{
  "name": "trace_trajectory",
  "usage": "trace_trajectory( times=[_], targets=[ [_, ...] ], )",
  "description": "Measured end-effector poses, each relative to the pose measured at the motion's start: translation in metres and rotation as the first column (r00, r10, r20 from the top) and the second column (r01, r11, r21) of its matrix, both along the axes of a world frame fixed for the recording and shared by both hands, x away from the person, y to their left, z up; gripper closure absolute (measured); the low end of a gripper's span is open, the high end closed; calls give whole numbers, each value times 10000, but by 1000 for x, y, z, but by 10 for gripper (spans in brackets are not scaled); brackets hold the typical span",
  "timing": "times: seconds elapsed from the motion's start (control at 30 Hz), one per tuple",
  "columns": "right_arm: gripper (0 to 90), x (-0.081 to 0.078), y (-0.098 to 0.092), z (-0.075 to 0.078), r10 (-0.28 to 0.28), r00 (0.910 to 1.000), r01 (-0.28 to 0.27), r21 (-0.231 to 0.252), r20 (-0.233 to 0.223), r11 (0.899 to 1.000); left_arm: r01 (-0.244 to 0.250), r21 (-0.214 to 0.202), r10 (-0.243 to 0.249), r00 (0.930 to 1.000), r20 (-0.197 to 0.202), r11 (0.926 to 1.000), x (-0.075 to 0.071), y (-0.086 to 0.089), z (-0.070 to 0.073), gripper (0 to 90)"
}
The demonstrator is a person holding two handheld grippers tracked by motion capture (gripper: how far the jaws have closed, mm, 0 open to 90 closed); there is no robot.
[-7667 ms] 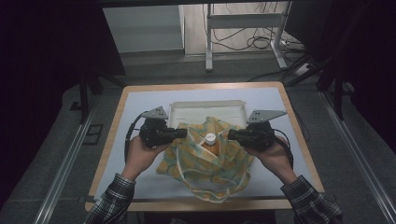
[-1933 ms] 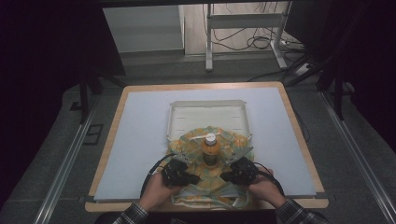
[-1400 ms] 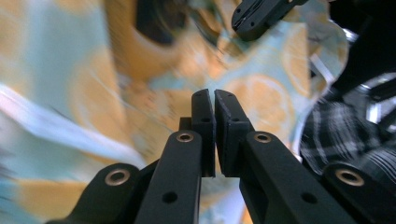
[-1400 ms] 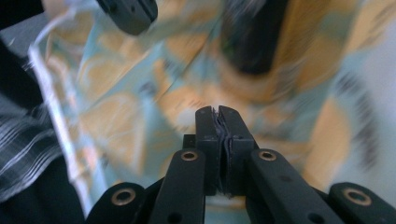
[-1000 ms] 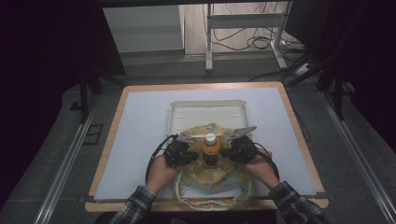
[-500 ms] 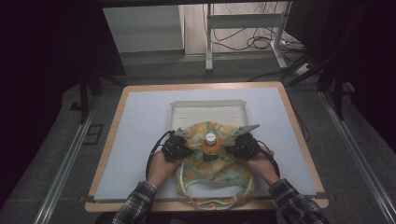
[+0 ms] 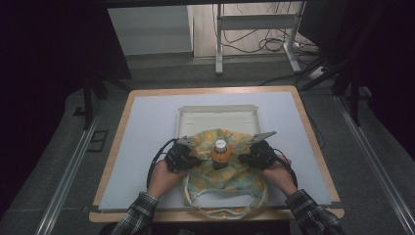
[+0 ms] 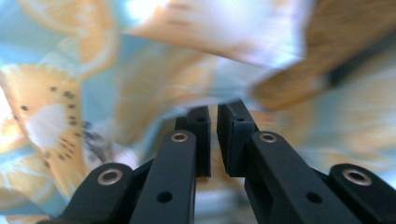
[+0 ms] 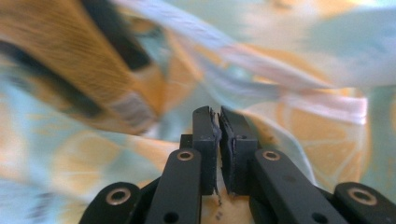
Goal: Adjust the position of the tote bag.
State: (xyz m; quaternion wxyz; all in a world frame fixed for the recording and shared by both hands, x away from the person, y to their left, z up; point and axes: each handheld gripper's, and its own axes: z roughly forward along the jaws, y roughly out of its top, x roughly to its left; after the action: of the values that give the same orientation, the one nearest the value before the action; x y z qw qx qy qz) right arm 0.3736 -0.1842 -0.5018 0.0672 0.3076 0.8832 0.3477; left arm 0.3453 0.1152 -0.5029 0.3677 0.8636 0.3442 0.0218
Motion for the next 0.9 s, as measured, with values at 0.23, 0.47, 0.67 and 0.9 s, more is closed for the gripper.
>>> trace_trajectory(
  times=[0.23, 0.47, 0.67, 0.9],
  targets=[
    [840, -14, 7, 19, 526, 9980, -540, 416, 338, 9977, 426, -917, -374, 9976, 575, 9949, -8, -1, 32, 846],
    [856, 4, 16, 38, 299, 9963, -367, 844, 803, 9958, -394, -1220, 523, 9931, 1047, 9917, 21, -11, 30, 868],
    [860, 28, 18, 33, -248, 9975, 196, 779, 665, 9968, -1055, -978, 1109, 9925, 520, 9896, 50, -13, 14, 868],
    [862, 44, 11, 17, -749, 9969, 733, 609, 238, 9954, -1296, -793, 1298, 9915, -22, 9884, 65, -10, -1, 871]
  ],
)
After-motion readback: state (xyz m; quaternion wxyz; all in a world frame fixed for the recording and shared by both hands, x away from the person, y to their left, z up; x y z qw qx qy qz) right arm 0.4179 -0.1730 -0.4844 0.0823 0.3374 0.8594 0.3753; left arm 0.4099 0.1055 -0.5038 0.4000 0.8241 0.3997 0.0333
